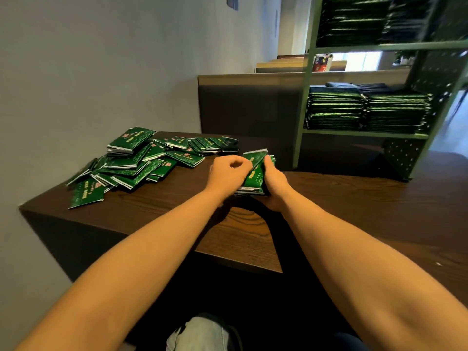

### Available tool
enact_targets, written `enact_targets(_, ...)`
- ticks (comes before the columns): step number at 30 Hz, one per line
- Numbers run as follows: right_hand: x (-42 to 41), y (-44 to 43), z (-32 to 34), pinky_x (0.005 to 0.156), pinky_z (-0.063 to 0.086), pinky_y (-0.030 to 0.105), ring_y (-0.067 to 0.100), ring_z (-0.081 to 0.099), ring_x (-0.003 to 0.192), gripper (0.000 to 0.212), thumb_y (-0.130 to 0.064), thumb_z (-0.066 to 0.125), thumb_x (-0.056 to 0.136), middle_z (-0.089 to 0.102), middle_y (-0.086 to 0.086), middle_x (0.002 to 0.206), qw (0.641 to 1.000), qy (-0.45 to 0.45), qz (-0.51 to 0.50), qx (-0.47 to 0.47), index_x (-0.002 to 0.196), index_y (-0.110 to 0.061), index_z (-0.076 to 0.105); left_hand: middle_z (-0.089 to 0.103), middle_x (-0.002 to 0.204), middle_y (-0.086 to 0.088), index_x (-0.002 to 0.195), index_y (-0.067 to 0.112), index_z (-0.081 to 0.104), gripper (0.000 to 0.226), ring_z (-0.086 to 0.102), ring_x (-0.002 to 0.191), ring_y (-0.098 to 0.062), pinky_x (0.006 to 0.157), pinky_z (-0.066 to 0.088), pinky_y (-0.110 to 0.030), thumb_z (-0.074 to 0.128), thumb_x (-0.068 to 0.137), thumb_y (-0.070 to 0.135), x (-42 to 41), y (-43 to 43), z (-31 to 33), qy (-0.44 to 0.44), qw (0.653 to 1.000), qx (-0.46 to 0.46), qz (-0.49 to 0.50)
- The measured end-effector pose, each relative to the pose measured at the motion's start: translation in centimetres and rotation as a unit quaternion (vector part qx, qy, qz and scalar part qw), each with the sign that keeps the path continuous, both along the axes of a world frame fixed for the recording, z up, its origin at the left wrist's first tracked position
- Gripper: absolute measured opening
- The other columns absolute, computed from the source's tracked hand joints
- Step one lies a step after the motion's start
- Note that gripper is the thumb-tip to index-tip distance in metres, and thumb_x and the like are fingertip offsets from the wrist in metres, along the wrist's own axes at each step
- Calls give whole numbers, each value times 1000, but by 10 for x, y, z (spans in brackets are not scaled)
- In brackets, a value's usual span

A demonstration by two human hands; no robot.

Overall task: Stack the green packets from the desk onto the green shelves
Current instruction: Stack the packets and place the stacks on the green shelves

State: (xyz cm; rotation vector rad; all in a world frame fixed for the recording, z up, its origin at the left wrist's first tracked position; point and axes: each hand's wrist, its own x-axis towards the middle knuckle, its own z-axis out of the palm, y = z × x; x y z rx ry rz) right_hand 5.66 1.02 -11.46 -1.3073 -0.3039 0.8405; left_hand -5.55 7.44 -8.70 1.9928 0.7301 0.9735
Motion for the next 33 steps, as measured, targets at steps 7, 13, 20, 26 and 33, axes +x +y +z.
enact_targets(7,-3,1,0,89,59,45,35,71,107,78,-79,48,90,71,19,127,996,45,76,9,132,-16,66,72,108,1,110,14,73,34,65,104,-12,96,48,-26,53,88,-2,-10,-11,-5,66,995,72,-22)
enact_targets(13,3,9,-5,98,56,48,34,72,108,45,-49,60,99,74,16,119,997,-4,73,-26,127,-14,66,51,114,-5,108,16,55,31,53,98,-15,75,40,-8,68,83,1,-11,-4,-10,25,997,80,-3)
enact_targets(20,1,27,-2,79,62,43,30,75,94,36,-21,66,96,75,16,110,997,-38,66,-27,129,-7,64,55,87,1,96,11,57,13,51,77,-7,65,41,-11,62,87,2,-20,16,-14,-71,997,13,27)
enact_targets(26,12,57,0,71,59,39,29,72,91,39,-16,67,96,67,15,114,997,-60,21,-32,129,-10,47,62,111,-7,121,22,56,28,55,108,-29,88,42,-37,56,93,23,-25,79,-28,108,981,-14,158)
enact_targets(33,31,84,-15,89,61,46,29,72,97,47,-21,66,94,67,12,117,993,-100,11,-63,135,-9,48,49,144,-12,149,33,36,57,29,139,-35,113,19,-49,53,95,39,-12,138,-35,254,941,-70,212)
